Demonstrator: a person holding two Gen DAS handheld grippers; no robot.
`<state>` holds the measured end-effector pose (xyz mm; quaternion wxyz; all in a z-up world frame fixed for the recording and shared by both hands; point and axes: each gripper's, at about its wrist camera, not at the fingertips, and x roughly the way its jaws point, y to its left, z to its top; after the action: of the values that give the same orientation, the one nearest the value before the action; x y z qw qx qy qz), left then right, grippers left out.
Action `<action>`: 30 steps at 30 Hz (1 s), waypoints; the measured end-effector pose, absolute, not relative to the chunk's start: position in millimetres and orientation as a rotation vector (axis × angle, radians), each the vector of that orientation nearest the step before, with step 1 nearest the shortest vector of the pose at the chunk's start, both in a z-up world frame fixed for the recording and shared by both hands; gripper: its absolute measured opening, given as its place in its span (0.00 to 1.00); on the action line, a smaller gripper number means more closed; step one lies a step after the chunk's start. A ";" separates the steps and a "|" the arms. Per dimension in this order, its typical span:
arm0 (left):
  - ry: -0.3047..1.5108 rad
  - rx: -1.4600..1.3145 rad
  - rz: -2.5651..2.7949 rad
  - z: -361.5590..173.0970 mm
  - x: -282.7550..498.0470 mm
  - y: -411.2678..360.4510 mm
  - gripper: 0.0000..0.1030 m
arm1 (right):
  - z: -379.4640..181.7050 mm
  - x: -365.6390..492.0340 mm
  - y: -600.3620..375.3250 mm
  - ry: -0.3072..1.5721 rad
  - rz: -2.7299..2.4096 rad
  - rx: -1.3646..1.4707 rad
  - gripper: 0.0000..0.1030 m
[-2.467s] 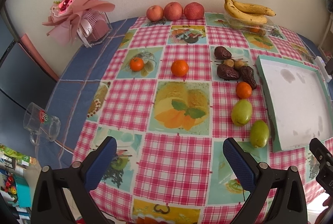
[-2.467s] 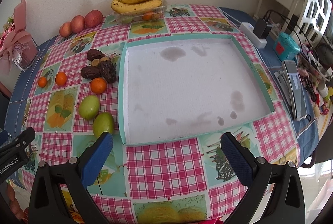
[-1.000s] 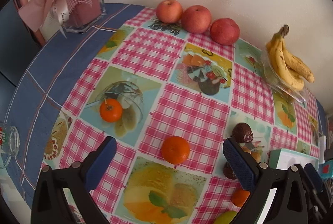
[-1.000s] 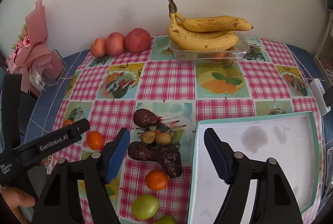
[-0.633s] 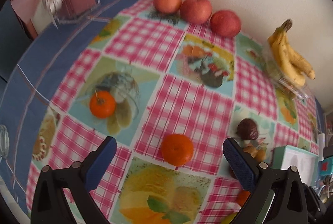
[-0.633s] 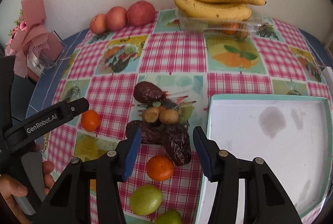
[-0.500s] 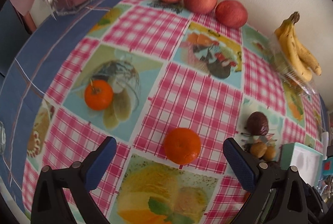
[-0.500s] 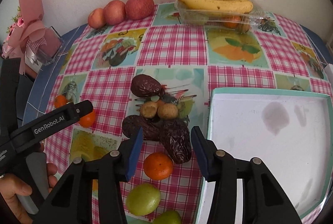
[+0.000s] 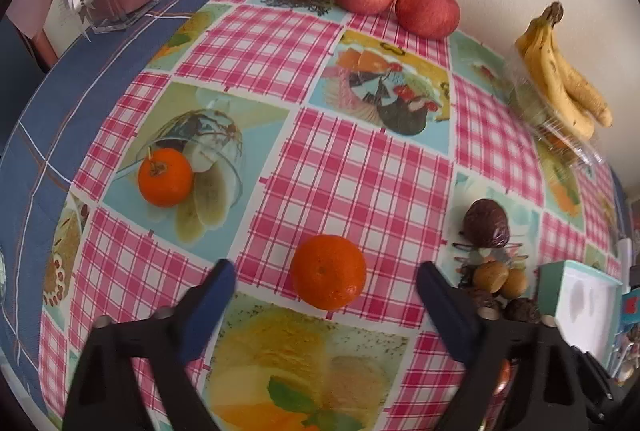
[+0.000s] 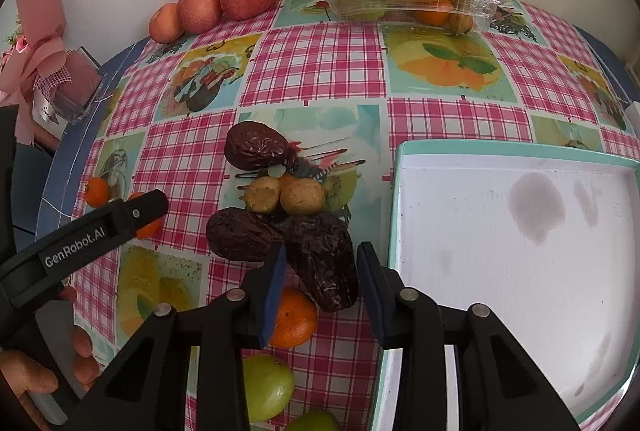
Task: Organize fruits
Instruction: 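Reach the right tool to a dark date while the left tool reaches a mandarin, then close the right tool on the date while the left tool grasps the mandarin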
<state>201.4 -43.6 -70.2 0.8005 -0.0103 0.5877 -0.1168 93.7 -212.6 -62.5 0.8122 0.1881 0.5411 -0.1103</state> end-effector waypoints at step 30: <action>1.126 -0.040 -0.473 11.9 158.2 -87.3 0.35 | -3.8 55.9 -257.5 0.987 -0.366 0.458 0.32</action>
<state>158.2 -87.3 11.9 0.8190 -0.0187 0.5287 -0.2223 55.9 -257.5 -3.8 0.8398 0.2167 0.4668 -0.1731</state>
